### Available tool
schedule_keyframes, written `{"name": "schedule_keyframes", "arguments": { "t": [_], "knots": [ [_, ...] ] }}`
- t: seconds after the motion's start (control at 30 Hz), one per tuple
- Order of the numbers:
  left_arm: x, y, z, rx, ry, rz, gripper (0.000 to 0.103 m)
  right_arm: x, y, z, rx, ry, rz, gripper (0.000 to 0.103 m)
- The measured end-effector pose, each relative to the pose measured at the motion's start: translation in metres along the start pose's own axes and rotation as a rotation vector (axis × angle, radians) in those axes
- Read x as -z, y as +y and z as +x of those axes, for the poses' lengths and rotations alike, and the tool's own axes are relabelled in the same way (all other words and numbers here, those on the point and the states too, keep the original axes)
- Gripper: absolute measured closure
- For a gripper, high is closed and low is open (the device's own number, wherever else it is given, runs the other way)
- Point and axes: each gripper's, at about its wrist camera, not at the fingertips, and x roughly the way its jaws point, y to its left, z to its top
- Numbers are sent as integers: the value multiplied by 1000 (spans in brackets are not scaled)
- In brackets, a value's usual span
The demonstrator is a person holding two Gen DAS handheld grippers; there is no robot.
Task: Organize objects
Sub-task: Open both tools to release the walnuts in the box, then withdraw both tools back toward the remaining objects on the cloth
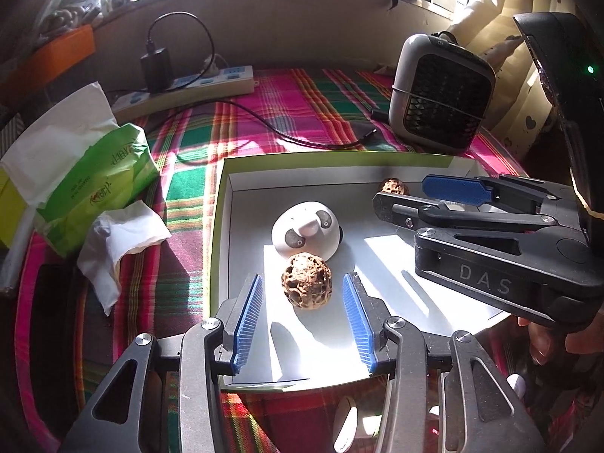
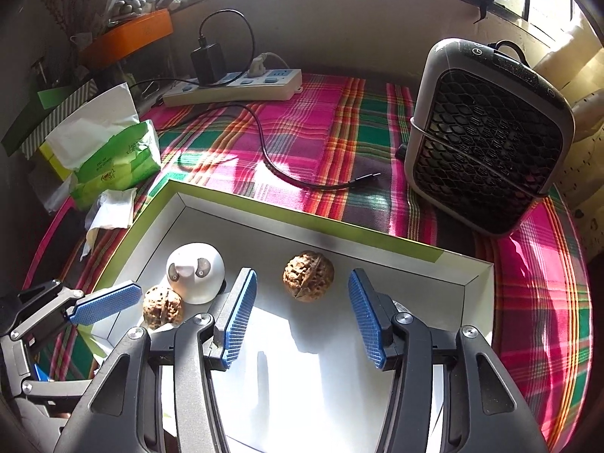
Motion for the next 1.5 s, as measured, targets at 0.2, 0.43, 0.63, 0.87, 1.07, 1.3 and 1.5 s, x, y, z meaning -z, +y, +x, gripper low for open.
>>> {"name": "schedule_keyframes", "arguments": {
  "t": [0.2, 0.43, 0.63, 0.87, 1.07, 1.3, 1.5],
  "knots": [
    [4, 0, -11, 3, -20, -7, 60, 5, 4, -12, 16, -23, -4, 51],
    [10, -2, -28, -2, -54, 1, 59, 12, 4, -30, 20, -49, 15, 51],
    [17, -5, -40, 7, -68, 4, 59, 21, 3, -44, 18, -71, 40, 51],
    [27, -10, -51, 17, -80, 6, 59, 37, 6, -66, 39, -110, 52, 51],
    [38, -15, -60, 35, -85, 6, 58, 51, 5, -79, 49, -135, 70, 51],
    [50, -21, -68, 33, -101, 24, 58, 73, 2, -95, 73, -164, 94, 50],
    [65, -22, -68, 45, -101, 36, 58, 92, -1, -107, 105, -177, 104, 50]
  ]
}}
